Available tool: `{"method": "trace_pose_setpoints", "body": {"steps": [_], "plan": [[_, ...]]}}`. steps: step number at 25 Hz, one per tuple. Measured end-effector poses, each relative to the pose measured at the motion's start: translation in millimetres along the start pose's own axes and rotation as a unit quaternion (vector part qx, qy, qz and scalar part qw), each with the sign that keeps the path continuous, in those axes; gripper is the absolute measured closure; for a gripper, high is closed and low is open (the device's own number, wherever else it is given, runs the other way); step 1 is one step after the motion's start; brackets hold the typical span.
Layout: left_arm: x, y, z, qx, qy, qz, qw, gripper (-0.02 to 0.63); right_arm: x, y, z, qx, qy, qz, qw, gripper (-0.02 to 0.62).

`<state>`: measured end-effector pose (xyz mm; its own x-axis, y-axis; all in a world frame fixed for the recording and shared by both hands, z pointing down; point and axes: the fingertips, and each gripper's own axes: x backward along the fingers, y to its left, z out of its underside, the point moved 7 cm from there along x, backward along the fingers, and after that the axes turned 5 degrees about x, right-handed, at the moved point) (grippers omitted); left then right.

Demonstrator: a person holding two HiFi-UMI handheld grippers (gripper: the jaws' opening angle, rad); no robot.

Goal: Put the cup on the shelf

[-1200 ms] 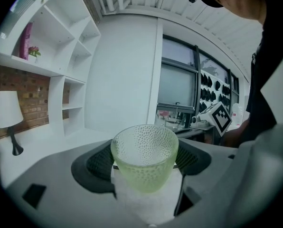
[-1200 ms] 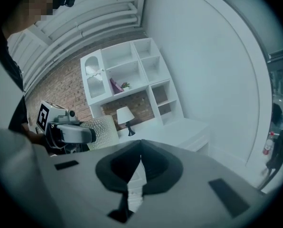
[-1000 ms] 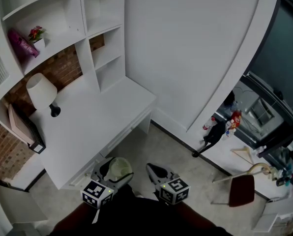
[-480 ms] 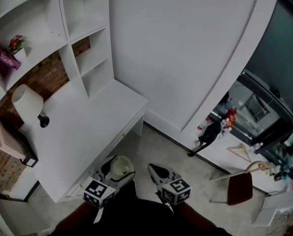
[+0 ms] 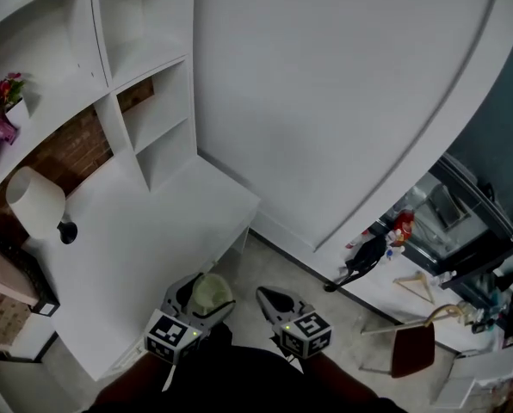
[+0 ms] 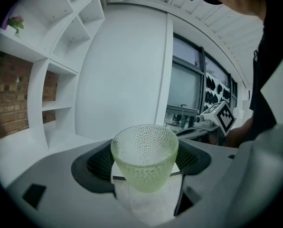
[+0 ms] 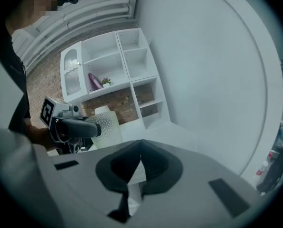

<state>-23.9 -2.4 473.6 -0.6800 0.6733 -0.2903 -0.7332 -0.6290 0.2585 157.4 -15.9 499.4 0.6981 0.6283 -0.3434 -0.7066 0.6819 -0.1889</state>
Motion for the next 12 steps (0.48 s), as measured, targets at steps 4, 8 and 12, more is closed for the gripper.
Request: {"method": "trace_pose_setpoints", "body": {"steps": [4, 8, 12], "plan": [[-15.7, 38.1, -29.6, -0.013, -0.018, -0.008, 0.9997, 0.221, -38.9, -17.6, -26.9, 0.025, 0.000, -0.011, 1.000, 0.591], [-27.1, 77.3, -49.3, -0.014, -0.027, -0.022, 0.9993, 0.221, -77.3, -33.6, -43.3, 0.039, 0.013, -0.019, 0.999, 0.591], [-34.9, 112.8, -61.6, -0.005, -0.031, -0.024, 0.9992, 0.221, -114.8, -47.0, -61.1, 0.055, 0.019, -0.028, 0.998, 0.591]]}}
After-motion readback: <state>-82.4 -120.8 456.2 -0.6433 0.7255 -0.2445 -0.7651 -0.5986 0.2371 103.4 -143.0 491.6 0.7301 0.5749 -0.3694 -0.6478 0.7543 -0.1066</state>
